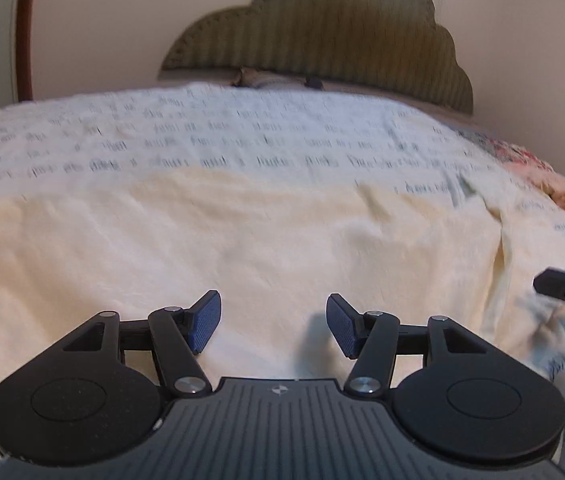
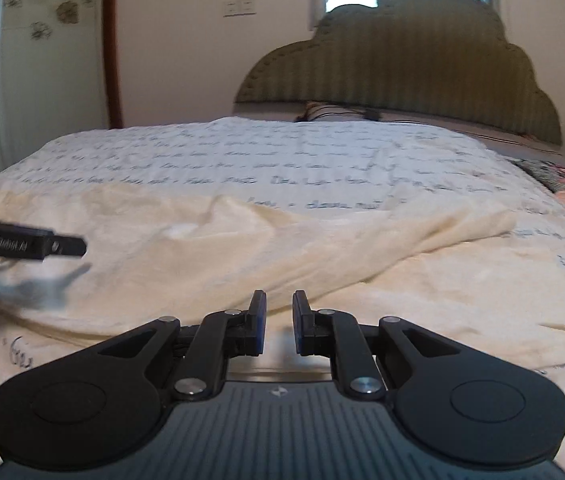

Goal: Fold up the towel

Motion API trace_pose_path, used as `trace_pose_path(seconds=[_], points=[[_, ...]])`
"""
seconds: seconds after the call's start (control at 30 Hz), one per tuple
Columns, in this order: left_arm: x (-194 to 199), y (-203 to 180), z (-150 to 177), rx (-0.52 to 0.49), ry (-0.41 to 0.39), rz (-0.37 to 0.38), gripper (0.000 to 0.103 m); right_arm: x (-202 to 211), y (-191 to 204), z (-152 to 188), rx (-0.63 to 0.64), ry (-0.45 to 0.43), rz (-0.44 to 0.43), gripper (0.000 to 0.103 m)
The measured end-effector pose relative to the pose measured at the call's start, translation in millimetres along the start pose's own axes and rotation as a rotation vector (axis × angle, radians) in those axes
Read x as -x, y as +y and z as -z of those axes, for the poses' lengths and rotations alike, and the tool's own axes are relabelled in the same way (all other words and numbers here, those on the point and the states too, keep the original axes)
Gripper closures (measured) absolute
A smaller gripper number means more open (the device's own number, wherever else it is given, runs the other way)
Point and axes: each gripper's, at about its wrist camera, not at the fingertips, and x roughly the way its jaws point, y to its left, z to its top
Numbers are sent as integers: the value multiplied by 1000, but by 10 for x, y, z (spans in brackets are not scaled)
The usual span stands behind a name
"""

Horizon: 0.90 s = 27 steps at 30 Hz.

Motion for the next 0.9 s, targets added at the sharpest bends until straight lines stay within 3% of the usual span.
trace_pose_path(seconds=[0.07, 0.17, 0.3, 0.4, 0.5, 0.63, 0.7, 0.83, 0.9], points=[[26, -65, 87, -34, -30, -18, 37, -19, -167, 53, -41, 40, 52, 89], [64, -75, 70, -55, -39, -7, 30, -52, -299, 170, -54, 114, 30, 90], [82, -102, -14, -4, -67, 36, 25, 43, -418, 113, -93, 58, 72, 89], [13, -238, -38, -28, -78, 45, 25, 16, -615, 36, -147, 25, 119, 89], [-52, -305, 33, -68, -67, 35, 23, -80, -781, 76, -153, 83, 179, 89], [-113, -310, 116, -89, -60, 35, 15, -41, -830, 148, -128, 105, 158, 88], [-146, -349, 119, -114, -47, 39, 6, -55, -836, 36, -111, 77, 169, 88], [-171, -335, 121, -115, -40, 55, 3, -221, -829, -368, -131, -16, 185, 87], [-178, -292, 115, -97, -39, 77, 1, -411, -802, -585, -135, -37, 188, 72]])
